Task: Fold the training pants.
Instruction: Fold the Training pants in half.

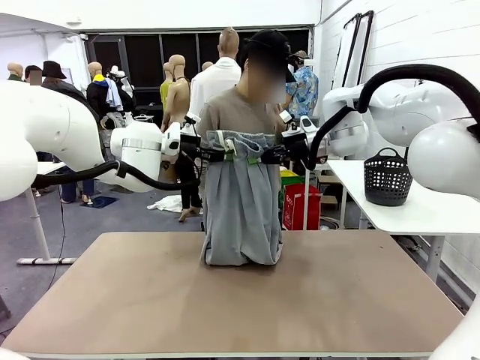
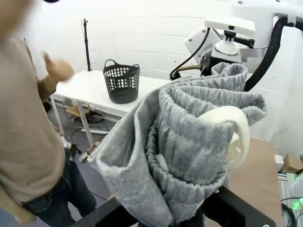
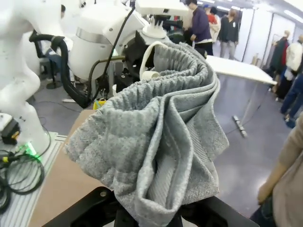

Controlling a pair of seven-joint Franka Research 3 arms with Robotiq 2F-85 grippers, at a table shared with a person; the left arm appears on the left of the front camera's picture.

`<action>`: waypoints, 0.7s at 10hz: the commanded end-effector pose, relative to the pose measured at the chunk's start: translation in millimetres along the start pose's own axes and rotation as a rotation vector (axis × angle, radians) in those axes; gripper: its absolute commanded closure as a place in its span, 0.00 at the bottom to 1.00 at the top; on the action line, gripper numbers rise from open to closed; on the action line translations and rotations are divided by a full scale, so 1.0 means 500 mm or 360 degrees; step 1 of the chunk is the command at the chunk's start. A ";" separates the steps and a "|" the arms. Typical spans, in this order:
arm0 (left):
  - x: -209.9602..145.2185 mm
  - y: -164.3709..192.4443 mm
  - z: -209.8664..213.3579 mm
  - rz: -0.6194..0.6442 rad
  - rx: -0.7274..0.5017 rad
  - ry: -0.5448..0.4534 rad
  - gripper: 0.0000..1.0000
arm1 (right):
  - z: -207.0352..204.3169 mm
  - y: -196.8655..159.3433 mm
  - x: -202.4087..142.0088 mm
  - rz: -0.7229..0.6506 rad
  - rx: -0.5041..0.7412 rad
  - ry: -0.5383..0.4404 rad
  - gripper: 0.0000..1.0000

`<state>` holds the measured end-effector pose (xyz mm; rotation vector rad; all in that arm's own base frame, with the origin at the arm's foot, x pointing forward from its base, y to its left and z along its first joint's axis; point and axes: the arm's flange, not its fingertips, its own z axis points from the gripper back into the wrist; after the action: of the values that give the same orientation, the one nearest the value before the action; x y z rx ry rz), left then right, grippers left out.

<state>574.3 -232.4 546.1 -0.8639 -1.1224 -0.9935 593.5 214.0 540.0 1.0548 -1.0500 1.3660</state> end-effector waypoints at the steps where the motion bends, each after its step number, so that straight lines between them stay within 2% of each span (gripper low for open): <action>1: -0.029 -0.045 0.031 0.0156 -0.0027 -0.0032 1.00 | -0.003 0.052 -0.017 -0.0147 -0.0027 -0.0015 1.00; 5: -0.110 -0.100 0.031 0.0307 -0.0083 -0.0071 1.00 | -0.006 0.116 -0.103 -0.0322 -0.0031 -0.0019 1.00; 6: -0.115 -0.110 0.031 0.0313 -0.0112 -0.0105 1.00 | -0.007 0.125 -0.108 -0.0348 -0.0050 -0.0027 1.00; 7: -0.104 -0.100 0.033 0.0211 -0.0139 -0.0119 1.00 | -0.011 0.111 -0.105 -0.0311 -0.0050 -0.0007 1.00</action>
<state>515.3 -229.7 489.4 -1.0177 -1.0023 -0.8816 541.2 202.9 481.7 1.1262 -0.9238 1.2154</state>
